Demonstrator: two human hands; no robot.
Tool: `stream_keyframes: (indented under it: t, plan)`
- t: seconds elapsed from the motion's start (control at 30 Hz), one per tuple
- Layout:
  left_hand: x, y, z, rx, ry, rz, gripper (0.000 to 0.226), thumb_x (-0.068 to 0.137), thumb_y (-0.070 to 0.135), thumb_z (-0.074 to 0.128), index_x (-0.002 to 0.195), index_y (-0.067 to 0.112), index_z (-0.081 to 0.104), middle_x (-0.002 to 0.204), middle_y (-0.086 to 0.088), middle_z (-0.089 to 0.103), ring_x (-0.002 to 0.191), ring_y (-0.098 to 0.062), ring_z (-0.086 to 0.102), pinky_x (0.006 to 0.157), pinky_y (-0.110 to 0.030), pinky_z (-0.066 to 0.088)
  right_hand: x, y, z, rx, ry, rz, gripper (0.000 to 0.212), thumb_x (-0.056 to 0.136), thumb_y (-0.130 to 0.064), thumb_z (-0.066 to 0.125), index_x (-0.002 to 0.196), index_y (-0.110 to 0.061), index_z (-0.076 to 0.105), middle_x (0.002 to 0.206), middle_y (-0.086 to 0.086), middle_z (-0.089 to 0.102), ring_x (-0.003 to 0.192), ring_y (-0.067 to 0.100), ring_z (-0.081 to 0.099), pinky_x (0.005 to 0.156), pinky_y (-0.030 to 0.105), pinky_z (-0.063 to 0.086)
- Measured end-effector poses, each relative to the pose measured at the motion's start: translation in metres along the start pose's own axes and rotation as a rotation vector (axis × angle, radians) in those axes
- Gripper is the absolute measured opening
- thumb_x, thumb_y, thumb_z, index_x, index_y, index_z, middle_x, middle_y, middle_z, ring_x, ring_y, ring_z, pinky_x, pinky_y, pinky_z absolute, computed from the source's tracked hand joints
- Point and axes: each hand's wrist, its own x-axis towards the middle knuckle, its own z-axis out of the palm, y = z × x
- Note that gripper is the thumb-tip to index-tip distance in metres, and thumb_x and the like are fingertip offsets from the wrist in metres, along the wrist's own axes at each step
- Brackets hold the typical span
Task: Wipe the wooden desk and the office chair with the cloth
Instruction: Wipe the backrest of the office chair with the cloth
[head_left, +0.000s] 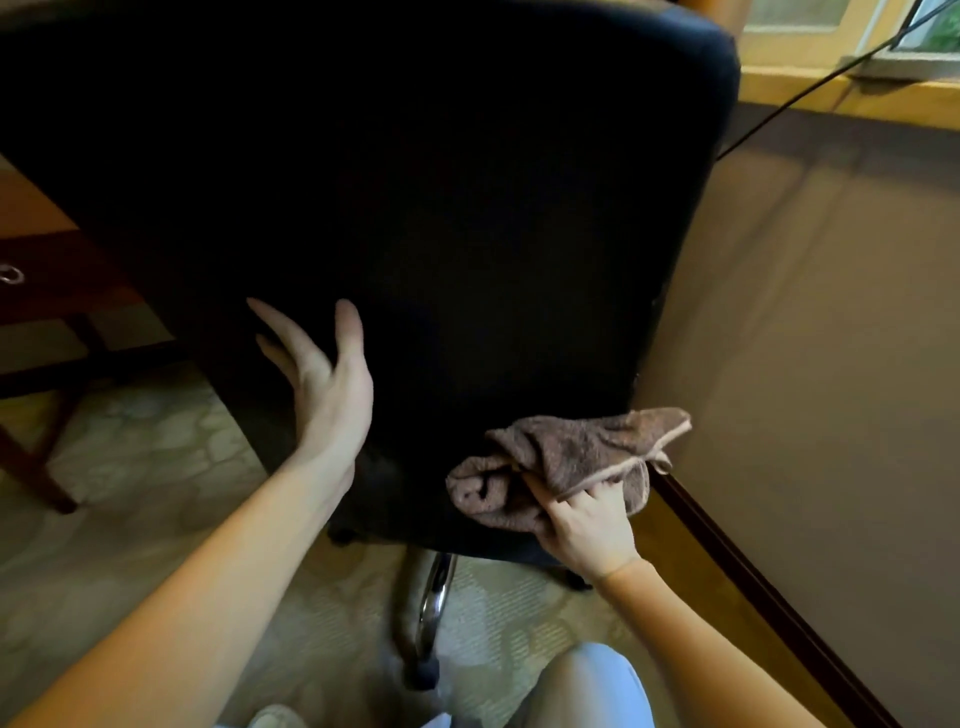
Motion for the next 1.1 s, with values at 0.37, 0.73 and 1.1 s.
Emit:
stream_keyframes:
  t: [0.37, 0.73, 1.1]
  plan:
    - [-0.031, -0.002, 0.006, 0.098, -0.057, 0.057, 0.102, 0.098, 0.053, 0.060, 0.157, 0.043, -0.023, 0.170, -0.002, -0.022, 0.158, -0.030, -0.002, 0.122, -0.041, 0.012, 0.015, 0.055, -0.089, -0.075, -0.259, -0.141, 0.053, 0.065, -0.022, 0.081, 0.115, -0.017, 0.064, 0.111, 0.012, 0.071, 0.106, 0.035, 0.060, 0.086, 0.050, 0.049]
    - [0.003, -0.042, -0.084, -0.096, 0.128, 0.017, 0.053, 0.104, 0.032, 0.055, 0.152, 0.022, 0.035, 0.152, -0.009, 0.038, 0.137, -0.025, 0.044, 0.116, -0.044, 0.038, 0.190, 0.026, -0.199, -0.012, 0.334, 0.324, 0.089, 0.078, -0.044, 0.073, 0.150, -0.024, 0.026, 0.147, 0.034, 0.042, 0.131, 0.047, 0.039, 0.106, 0.062, 0.034]
    - [0.062, -0.108, -0.130, -0.125, -0.111, -0.186, 0.040, 0.112, 0.035, 0.031, 0.149, 0.028, 0.045, 0.146, 0.013, 0.047, 0.134, -0.006, 0.044, 0.105, -0.027, 0.032, 0.120, 0.001, -0.084, 0.211, 0.219, 0.668, 0.069, 0.068, -0.025, 0.066, 0.130, -0.018, 0.038, 0.121, 0.033, 0.053, 0.114, 0.043, 0.040, 0.089, 0.062, 0.050]
